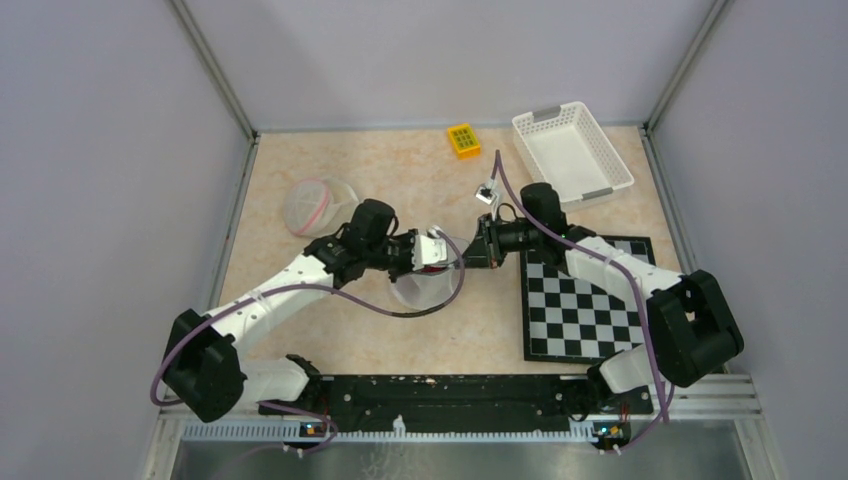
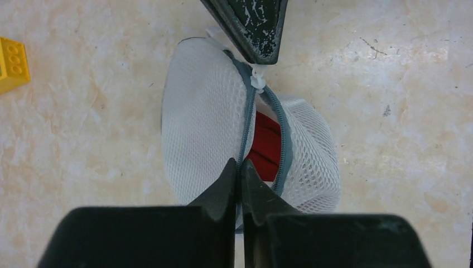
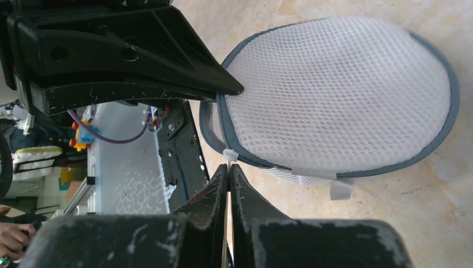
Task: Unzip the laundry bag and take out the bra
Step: Unzip the laundry bag at the center of the board.
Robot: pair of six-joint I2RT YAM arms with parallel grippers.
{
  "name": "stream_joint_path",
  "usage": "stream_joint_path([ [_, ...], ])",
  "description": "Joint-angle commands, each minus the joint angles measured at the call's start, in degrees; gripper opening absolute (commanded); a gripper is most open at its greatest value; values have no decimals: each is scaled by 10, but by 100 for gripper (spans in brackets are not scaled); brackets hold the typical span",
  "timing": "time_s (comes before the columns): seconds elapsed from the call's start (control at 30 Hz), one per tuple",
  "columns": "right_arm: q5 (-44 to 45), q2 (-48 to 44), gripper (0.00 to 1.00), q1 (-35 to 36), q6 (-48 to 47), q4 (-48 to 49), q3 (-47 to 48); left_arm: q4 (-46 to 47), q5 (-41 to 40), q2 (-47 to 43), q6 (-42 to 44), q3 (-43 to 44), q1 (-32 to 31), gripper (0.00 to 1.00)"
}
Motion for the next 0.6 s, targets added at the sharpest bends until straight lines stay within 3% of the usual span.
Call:
stream_joint_path([
  [0.0,5,-13,0,-10,-24,2,20,23,-50,-16,15,-23,-1,1],
  [0.37,25,-8,0,-57,-107,-78,23,37,-84,-27,10,-51,15,0],
  [0.57,13,2,0,-57,-92,-50,21,50,-86,-16,-2,-46,16,0],
])
